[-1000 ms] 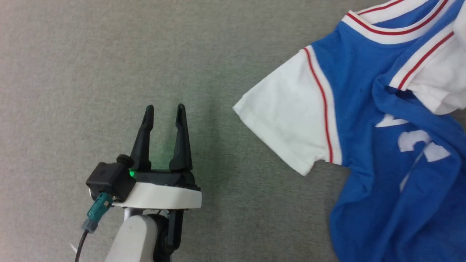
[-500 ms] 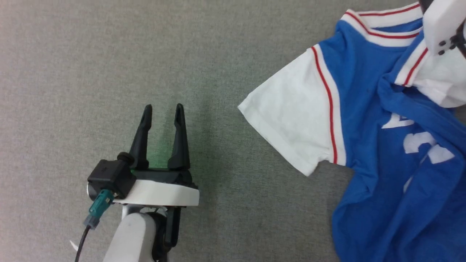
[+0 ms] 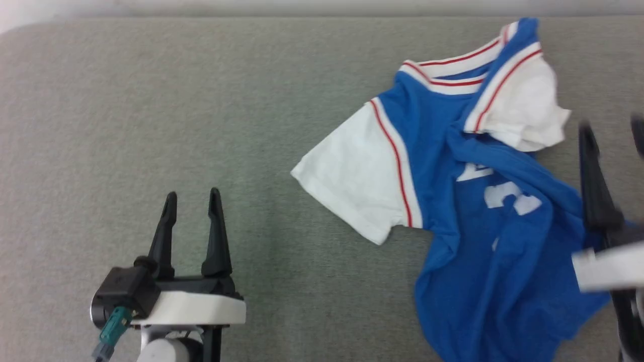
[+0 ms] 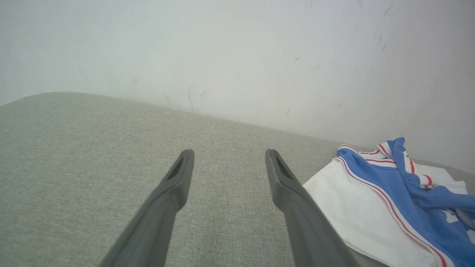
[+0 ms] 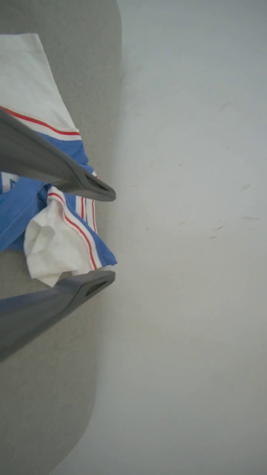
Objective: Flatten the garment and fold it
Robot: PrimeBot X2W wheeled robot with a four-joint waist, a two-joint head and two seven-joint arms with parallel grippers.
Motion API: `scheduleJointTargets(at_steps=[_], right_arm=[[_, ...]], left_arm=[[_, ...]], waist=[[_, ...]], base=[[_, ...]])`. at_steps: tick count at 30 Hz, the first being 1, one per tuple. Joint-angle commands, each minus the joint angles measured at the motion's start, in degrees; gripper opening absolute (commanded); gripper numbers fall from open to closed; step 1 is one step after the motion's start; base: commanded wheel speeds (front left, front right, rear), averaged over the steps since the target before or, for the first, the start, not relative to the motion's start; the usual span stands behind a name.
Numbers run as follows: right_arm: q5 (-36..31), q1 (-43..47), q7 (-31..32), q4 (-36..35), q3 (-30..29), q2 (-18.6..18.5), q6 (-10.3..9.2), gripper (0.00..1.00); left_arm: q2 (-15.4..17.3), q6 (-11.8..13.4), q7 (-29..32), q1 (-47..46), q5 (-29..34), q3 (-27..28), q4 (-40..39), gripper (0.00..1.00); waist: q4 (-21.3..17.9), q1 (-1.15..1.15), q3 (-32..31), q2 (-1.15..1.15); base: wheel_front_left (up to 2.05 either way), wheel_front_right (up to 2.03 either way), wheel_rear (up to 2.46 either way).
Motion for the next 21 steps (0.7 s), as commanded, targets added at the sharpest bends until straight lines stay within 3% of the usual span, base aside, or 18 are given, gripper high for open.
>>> scheduleJointTargets(at_steps=[1,4,10,21], right_arm=[[-1.53,4.26,-1.46,-2.10,-1.40,1.50,-0.06,1.00],[-0.92,10.84,-4.95,-3.82,-4.89,4.28,-0.06,1.00],[3.02,15.20,-10.58,-0.90,-7.98,4.72,-0.06,1.00],[1.87,13.18,-10.69,-1.05,-5.93,4.74,-0.06,1.00]], left_arm=[[0.32,0.08,-0.27,1.17,0.79,0.50,-0.62,1.00],[0.38,0.30,-0.27,2.21,1.32,0.66,-1.50,1.00],[2.00,-0.71,2.89,-1.21,3.57,-1.74,-1.84,1.00],[7.98,-7.68,33.47,-18.12,7.57,-10.08,7.44,1.00]], waist=[[-2.98,0.02,-2.60,0.00],[-3.95,0.02,-3.13,0.00],[-5.20,0.02,-3.74,0.00],[-5.94,0.02,-1.66,0.00]], base=[[0.00,0.00,0.00],[0.00,0.00,0.00],[0.00,0.00,0.00],[0.00,0.00,0.00]])
